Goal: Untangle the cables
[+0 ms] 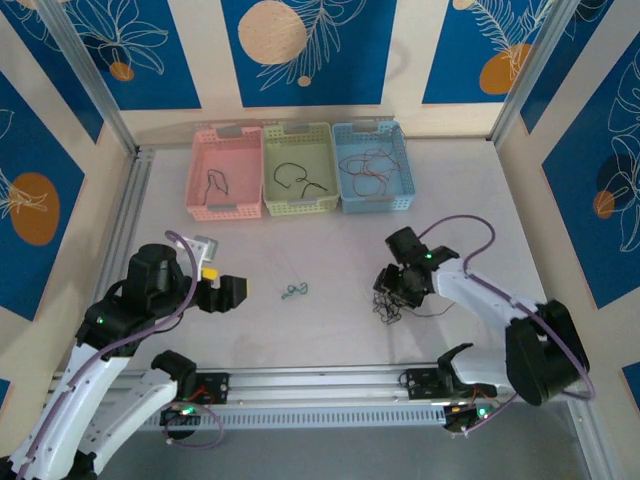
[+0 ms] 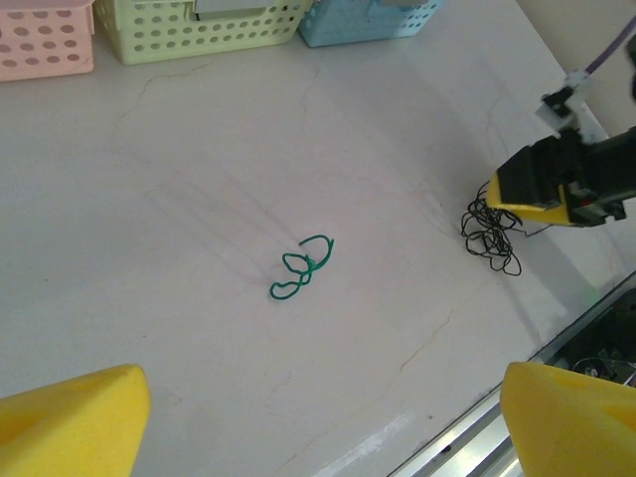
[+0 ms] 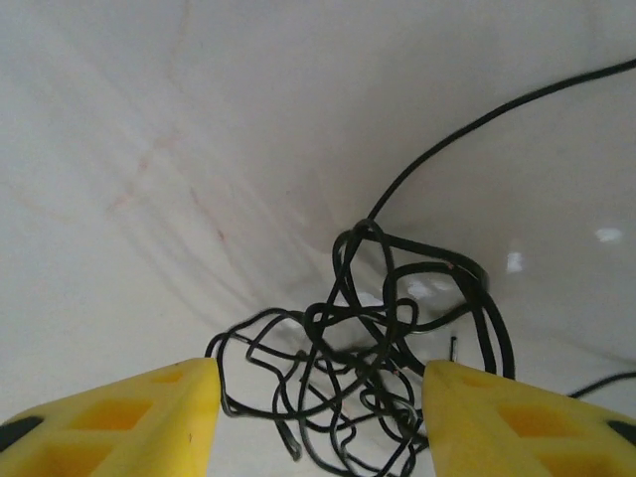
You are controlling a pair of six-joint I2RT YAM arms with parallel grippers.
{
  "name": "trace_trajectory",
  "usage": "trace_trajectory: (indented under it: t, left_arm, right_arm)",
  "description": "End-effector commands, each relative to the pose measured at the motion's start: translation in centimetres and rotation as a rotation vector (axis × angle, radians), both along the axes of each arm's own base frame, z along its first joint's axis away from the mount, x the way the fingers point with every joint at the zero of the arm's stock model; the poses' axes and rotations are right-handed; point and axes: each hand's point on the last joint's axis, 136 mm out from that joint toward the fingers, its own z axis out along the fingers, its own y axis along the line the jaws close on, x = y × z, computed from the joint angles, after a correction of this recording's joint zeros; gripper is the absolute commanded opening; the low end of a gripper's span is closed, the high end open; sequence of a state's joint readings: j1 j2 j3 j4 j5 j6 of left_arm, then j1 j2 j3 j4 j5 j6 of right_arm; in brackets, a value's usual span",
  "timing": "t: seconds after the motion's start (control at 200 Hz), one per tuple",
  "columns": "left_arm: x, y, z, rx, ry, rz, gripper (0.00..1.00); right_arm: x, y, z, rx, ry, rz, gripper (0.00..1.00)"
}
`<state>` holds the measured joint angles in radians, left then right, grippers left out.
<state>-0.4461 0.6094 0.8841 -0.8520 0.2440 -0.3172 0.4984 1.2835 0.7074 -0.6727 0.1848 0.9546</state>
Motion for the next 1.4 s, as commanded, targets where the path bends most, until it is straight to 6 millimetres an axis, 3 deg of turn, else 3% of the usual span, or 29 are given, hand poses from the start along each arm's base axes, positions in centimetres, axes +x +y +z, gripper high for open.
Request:
trace_trajectory:
  t: [0.0, 0.12, 0.2, 0.28, 0.33, 0.37, 0.46, 0.625, 0.855, 1.045, 1.15, 1.26, 1.325, 1.39]
  left_arm:
    - [-0.2, -0.4, 0.2, -0.029, -0.004, -0.016, 0.91]
    - [-0.3, -0.4, 0.3, -0.031, -0.007, -0.018, 0.91]
    - [-0.3, -0.4, 0.3, -0.032, -0.003, -0.019, 0.91]
    - [-0.3, -0.4, 0.4, -0.034, -0.004, -0.019, 0.91]
    - [-0.3, -0.4, 0.5, -0.036, -0.007, -0.017, 0.90]
    - [-0.2, -0.4, 0.5, -0.035, -0.006, -0.013, 0.91]
    - [-0.1, -0.3, 0.3, -0.031, 0.007, -0.003, 0.91]
    - [0.3, -0.8, 0.0, -0.050, 0.053, 0.009, 0.88]
    - [1.9, -2.7, -0.3, -0.135, 0.088, 0.011, 0.85]
    - [3.3, -6.2, -3.9, -0.086, 0.148, -0.033, 0.84]
    - [3.8, -9.1, -5.3, -0.033, 0.156, -0.086, 0.84]
    - [4.4, -12.7, -6.7, -0.002, 0.169, -0.153, 0.83]
    - [4.7, -14.9, -7.7, 0.022, 0.177, -0.202, 0.83]
    - [5.1, -16.9, -8.8, 0.055, 0.197, -0.237, 0.81]
  right_arm:
    - [0.2, 2.1, -0.9, -0.011, 0.033, 0.021, 0.53]
    - [1.8, 5.3, -0.1, -0.048, -0.020, 0.119, 0.28]
    - [3.1, 9.5, 1.8, 0.022, -0.082, 0.257, 0.16]
    - [3.4, 13.7, 4.2, 0.116, -0.137, 0.432, 0.15]
    - [3.3, 15.1, 5.3, 0.141, -0.157, 0.518, 0.18]
    - [3.4, 15.4, 5.8, 0.136, -0.163, 0.554, 0.27]
    - [4.2, 14.2, 6.1, 0.094, -0.172, 0.553, 0.44]
    - [4.9, 11.0, 6.3, 0.095, -0.197, 0.495, 0.48]
    - [5.2, 1.1, 5.6, 0.015, -0.274, 0.231, 0.51]
    - [5.3, -4.1, 5.1, 0.016, -0.310, 0.063, 0.61]
    - [5.3, -5.1, 4.3, -0.027, -0.261, 0.031, 0.62]
    - [5.9, -4.4, 3.3, 0.040, -0.253, 0.039, 0.61]
    - [6.4, -2.7, 3.1, 0.157, -0.256, 0.070, 0.52]
    - [6.7, -1.6, 2.9, 0.219, -0.261, 0.096, 0.35]
